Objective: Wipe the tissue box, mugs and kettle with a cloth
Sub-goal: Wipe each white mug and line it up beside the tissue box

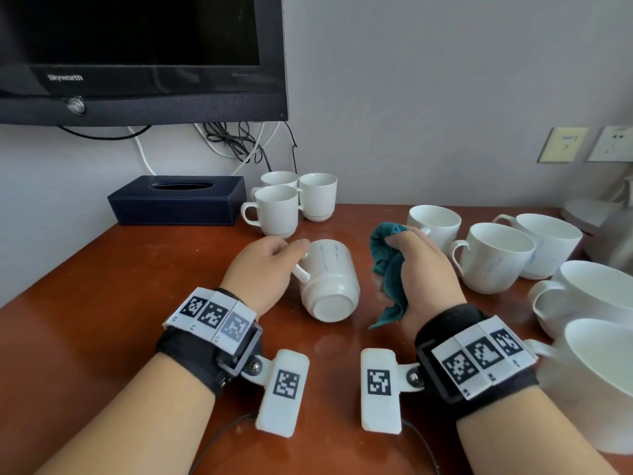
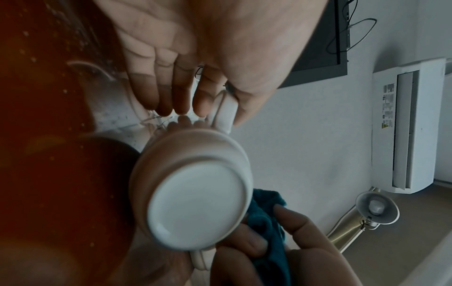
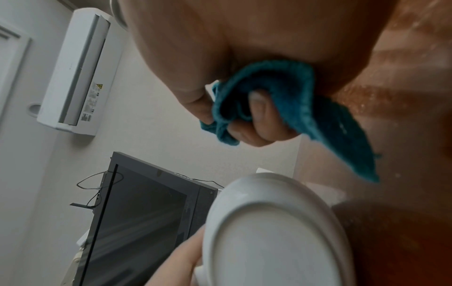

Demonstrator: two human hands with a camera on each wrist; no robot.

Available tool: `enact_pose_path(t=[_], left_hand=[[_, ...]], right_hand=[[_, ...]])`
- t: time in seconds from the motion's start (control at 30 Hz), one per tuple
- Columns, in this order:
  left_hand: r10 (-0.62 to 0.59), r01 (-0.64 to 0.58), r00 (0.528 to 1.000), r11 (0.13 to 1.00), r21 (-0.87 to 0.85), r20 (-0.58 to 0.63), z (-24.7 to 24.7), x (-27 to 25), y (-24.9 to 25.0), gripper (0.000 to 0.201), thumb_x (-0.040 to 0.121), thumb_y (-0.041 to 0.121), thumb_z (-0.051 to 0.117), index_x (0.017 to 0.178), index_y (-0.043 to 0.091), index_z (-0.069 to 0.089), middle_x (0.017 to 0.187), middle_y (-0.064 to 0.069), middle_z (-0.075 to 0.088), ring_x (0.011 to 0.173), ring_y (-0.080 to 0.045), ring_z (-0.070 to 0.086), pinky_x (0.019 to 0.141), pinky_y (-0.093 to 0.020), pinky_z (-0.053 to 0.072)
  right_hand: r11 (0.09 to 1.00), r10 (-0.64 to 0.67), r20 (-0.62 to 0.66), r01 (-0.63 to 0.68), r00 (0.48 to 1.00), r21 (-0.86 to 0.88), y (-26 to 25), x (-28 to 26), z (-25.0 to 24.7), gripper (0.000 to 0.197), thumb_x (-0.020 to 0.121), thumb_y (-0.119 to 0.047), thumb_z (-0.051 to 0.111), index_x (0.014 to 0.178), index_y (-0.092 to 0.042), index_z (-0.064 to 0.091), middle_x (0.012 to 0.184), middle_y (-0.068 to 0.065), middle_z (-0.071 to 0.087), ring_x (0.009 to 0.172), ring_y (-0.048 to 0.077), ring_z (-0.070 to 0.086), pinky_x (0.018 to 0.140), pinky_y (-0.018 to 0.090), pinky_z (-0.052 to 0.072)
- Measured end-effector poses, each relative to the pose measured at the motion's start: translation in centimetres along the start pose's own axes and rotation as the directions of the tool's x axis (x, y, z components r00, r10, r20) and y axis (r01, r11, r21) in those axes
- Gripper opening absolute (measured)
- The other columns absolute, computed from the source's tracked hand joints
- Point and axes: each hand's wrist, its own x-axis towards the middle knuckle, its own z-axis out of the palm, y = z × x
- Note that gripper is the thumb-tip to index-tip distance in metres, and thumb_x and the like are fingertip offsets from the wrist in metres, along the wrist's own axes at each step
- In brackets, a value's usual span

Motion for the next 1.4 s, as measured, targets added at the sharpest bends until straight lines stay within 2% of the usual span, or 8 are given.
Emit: enact_pose_path(t=[0.13, 0.27, 0.57, 0.73, 0.87, 1.07, 1.2, 1.4], left_hand=[[0.002, -0.003, 1.000, 1.000, 0.012, 0.028, 0.2, -0.1, 0.0, 0.041, 0.091, 0.063, 0.063, 0.101, 0.023, 0.063, 0.095, 0.004, 0.066, 0.093, -0.017, 0.064, 0.082, -0.040, 0.052], [0.003, 0.012, 0.988, 0.996, -0.093, 0.152, 0.4, -0.2, -0.3, 0.074, 0.060, 0.077, 0.077, 0.115, 0.031, 0.058, 0.115, 0.008, 0.068, 0.110, -0.008, 0.065, 0.102, -0.040, 0.051], [0.146, -0.087, 0.893, 0.984, -0.156, 0.426, 0.4, 0.2, -1.2, 0.129, 0.048, 0.047, 0.099, 0.150, 0.054, 0.020, 0.144, 0.021, 0.046, 0.140, -0.003, 0.046, 0.123, -0.040, 0.035], [0.162, -0.159, 0.903, 0.986, -0.041, 0.398, 0.3, 0.4, -1.3, 0.131, 0.047, 0.057, 0.097, 0.157, 0.047, 0.025, 0.150, 0.022, 0.042, 0.138, -0.003, 0.047, 0.120, -0.041, 0.041], [0.194, -0.200, 0.917, 0.980, -0.021, 0.349, 0.3, 0.4, -1.4, 0.131, 0.047, 0.056, 0.096, 0.158, 0.040, 0.030, 0.149, 0.021, 0.047, 0.136, 0.002, 0.048, 0.118, -0.037, 0.043], [0.253, -0.277, 0.922, 0.960, 0.041, 0.292, 0.2, 0.5, -1.4, 0.118, 0.047, 0.065, 0.092, 0.150, 0.042, 0.038, 0.142, 0.023, 0.049, 0.131, -0.004, 0.053, 0.112, -0.040, 0.048], [0.298, -0.336, 0.906, 0.938, 0.083, 0.300, 0.3, 0.1, -1.0, 0.111, 0.047, 0.067, 0.088, 0.144, 0.042, 0.041, 0.136, 0.026, 0.043, 0.133, -0.007, 0.050, 0.112, -0.042, 0.048], [0.403, -0.456, 0.857, 0.883, 0.108, 0.321, 0.2, -0.7, 0.0, 0.104, 0.055, 0.053, 0.095, 0.142, 0.038, 0.042, 0.137, 0.019, 0.043, 0.131, -0.006, 0.048, 0.111, -0.042, 0.047]], right_hand=[[1.000, 0.025, -0.007, -0.025, 1.000, 0.009, 0.0, 0.0, 0.1, 0.009, 0.099, -0.028, 0.058, 0.094, -0.025, 0.065, 0.080, 0.012, 0.062, 0.055, 0.022, 0.055, 0.047, 0.029, 0.040], [1.000, 0.026, -0.014, -0.026, 1.000, 0.003, 0.1, 0.0, 0.1, 0.009, 0.098, -0.030, 0.059, 0.095, -0.024, 0.066, 0.082, 0.012, 0.062, 0.054, 0.022, 0.056, 0.045, 0.028, 0.041], [1.000, 0.024, -0.039, -0.025, 0.999, -0.016, 0.4, 0.2, -0.1, 0.016, 0.095, -0.040, 0.062, 0.100, -0.027, 0.070, 0.090, 0.008, 0.068, 0.069, 0.022, 0.060, 0.052, 0.030, 0.046], [1.000, -0.023, -0.037, 0.023, 0.999, -0.021, 0.4, 0.3, -0.2, 0.028, 0.092, -0.057, 0.066, 0.096, -0.031, 0.076, 0.086, 0.003, 0.072, 0.070, 0.020, 0.064, 0.057, 0.033, 0.047], [0.993, -0.094, -0.018, 0.093, 0.995, -0.075, 0.5, 0.2, -0.4, 0.015, 0.100, -0.034, 0.064, 0.088, -0.031, 0.072, 0.079, 0.007, 0.066, 0.058, 0.018, 0.057, 0.048, 0.028, 0.042], [0.984, -0.138, 0.014, 0.139, 0.990, -0.112, 0.5, 0.4, -0.6, 0.018, 0.096, -0.017, 0.069, 0.113, -0.021, 0.062, 0.087, 0.012, 0.069, 0.054, 0.018, 0.057, 0.047, 0.028, 0.045], [0.957, -0.226, 0.055, 0.232, 0.973, -0.174, 0.7, 0.4, -0.9, 0.015, 0.093, -0.019, 0.075, 0.105, -0.017, 0.066, 0.080, 0.008, 0.070, 0.059, 0.018, 0.060, 0.054, 0.031, 0.049], [0.910, -0.347, 0.135, 0.368, 0.928, -0.192, 0.5, 0.4, -0.7, 0.016, 0.090, -0.012, 0.078, 0.105, -0.015, 0.075, 0.093, 0.002, 0.076, 0.085, 0.015, 0.069, 0.075, 0.034, 0.059]])
